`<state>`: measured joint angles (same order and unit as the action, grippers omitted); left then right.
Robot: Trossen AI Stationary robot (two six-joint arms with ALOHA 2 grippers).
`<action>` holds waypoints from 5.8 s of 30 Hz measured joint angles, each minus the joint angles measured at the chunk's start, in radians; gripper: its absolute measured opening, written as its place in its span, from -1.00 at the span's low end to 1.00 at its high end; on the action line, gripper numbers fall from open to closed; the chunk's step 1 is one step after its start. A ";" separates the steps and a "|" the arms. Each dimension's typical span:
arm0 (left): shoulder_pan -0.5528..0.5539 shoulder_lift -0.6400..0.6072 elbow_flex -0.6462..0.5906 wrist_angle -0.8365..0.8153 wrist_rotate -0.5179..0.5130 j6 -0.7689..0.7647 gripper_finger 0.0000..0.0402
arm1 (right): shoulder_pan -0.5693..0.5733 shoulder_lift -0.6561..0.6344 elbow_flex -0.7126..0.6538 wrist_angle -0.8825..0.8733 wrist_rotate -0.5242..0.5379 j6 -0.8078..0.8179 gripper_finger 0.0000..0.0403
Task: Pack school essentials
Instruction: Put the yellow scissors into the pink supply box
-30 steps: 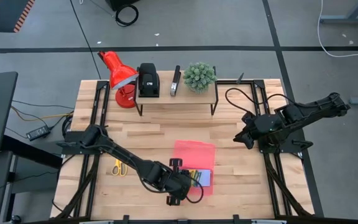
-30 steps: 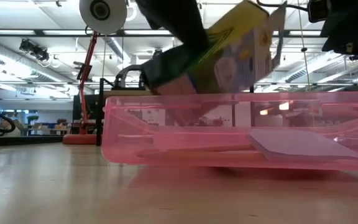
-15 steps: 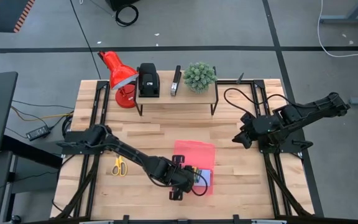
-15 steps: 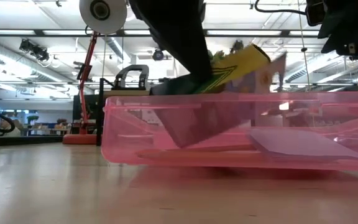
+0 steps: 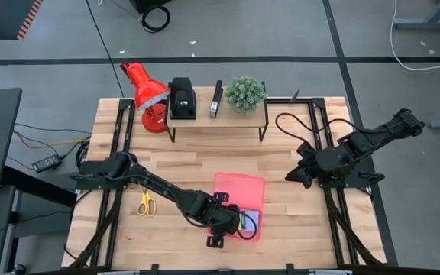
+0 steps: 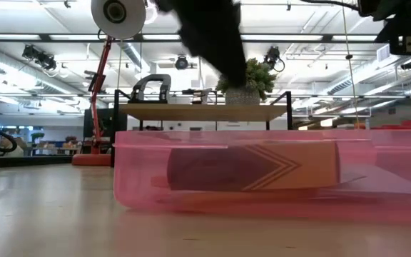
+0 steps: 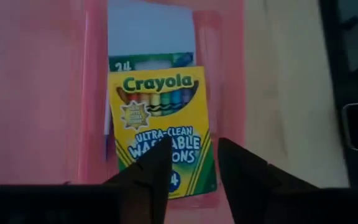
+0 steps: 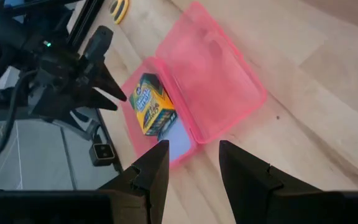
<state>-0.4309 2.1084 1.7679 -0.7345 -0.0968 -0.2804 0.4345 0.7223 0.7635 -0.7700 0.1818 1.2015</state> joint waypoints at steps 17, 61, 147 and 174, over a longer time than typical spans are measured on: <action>0.139 -0.007 0.401 -0.183 -0.096 -0.072 -0.12 | 0.264 0.000 0.000 0.000 0.296 0.124 -0.27; -0.028 -0.160 0.436 -0.624 -0.214 -0.670 -0.34 | 0.485 0.161 0.000 -0.021 0.629 0.245 -0.27; -0.220 -0.780 -0.893 -0.290 -0.112 -1.755 0.01 | 0.484 0.161 0.000 -0.037 0.550 0.362 -0.27; -0.220 -0.681 -0.891 -0.346 0.222 -1.670 -0.09 | 0.484 0.161 0.000 -0.052 0.637 0.312 -0.27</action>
<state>-0.6514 1.4279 0.8764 -1.0803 0.1253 -1.9506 0.9184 0.8833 0.7639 -0.8221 0.8186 1.5139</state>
